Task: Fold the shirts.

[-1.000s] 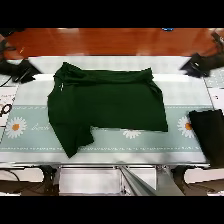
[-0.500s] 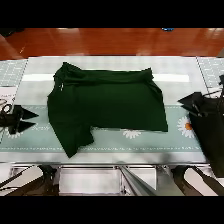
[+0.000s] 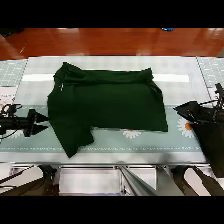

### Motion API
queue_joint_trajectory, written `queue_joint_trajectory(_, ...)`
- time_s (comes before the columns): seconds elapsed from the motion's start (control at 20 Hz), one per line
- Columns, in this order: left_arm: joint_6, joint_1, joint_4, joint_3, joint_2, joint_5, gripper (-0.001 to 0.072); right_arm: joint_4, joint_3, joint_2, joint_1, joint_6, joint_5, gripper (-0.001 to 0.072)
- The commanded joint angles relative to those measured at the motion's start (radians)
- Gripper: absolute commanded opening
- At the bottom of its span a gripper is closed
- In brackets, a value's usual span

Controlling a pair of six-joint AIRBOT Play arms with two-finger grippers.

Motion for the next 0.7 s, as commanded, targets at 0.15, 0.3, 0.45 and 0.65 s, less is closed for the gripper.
queue_joint_trajectory(0.15, 0.027, -0.130, -0.016, 0.009, -0.089, 0.117, 0.0227, 0.040, -0.005, 0.004, -0.001, 0.006, -0.022, 0.0414)
queue_joint_trajectory(0.3, 0.084, -0.135, -0.021, 0.043, -0.088, 0.100, 0.0024, -0.067, -0.005, 0.004, -0.001, 0.028, -0.035, 0.0414)
queue_joint_trajectory(0.45, 0.110, -0.135, -0.020, 0.067, -0.088, 0.045, 0.0024, -0.383, -0.024, 0.004, -0.001, 0.220, -0.047, 0.0414)
queue_joint_trajectory(0.65, 0.137, -0.135, -0.020, 0.068, -0.088, 0.034, 0.0024, -0.369, -0.125, 0.003, -0.001, 0.231, 0.032, 0.0414)
